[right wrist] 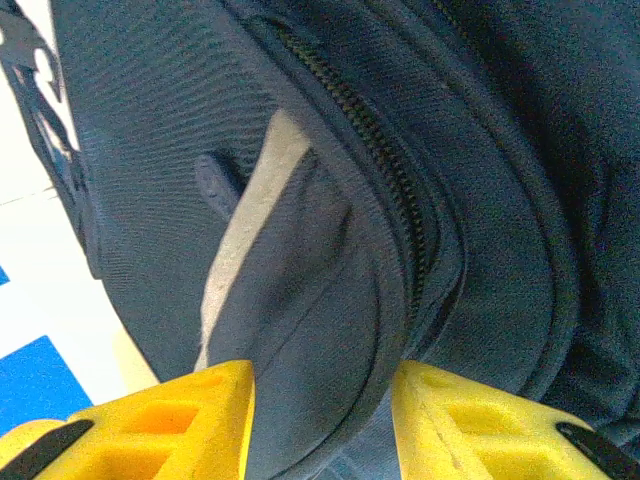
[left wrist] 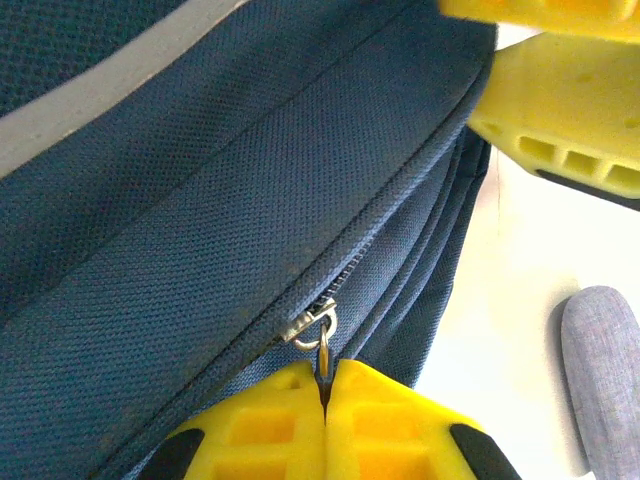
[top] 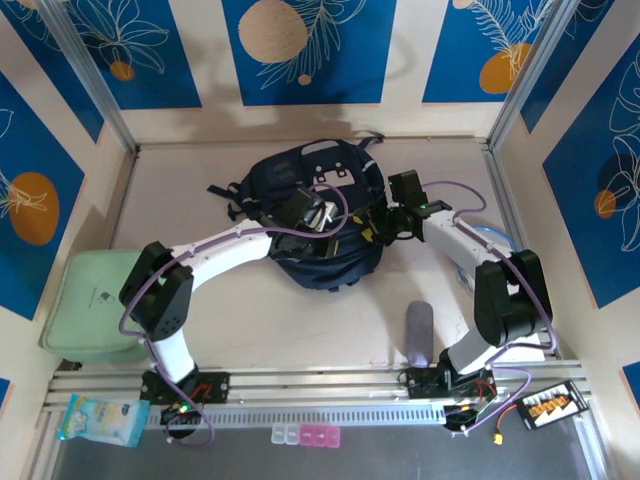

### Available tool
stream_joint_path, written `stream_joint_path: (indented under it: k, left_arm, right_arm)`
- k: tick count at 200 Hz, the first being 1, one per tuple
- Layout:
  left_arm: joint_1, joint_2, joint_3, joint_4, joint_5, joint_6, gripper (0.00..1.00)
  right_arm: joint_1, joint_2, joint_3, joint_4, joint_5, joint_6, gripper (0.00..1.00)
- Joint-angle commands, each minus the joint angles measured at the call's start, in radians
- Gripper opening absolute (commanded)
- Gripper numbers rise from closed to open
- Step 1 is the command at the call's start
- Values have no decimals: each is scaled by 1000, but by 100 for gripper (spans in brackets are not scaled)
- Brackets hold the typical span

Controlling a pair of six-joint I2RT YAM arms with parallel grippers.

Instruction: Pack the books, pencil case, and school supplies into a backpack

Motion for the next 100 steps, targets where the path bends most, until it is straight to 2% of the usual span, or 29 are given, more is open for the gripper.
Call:
stream_joint_path:
  k: [1,27,64,100]
  left_arm:
    - [-7,-19,15,11,5,21,0]
    - [-8,-19,16,9,2,25,0]
    - [-7,-22,19,-14,-14,43,0]
    - [3,-57,45,-181,-112,177,0]
  right_arm:
    - [10,14,23,-46,-5,26,41]
    - [13,17,22,-46,11,29,41]
    - [10,28,34,-30,23,13,18]
    - [-1,12,36,-36,92,-23,8]
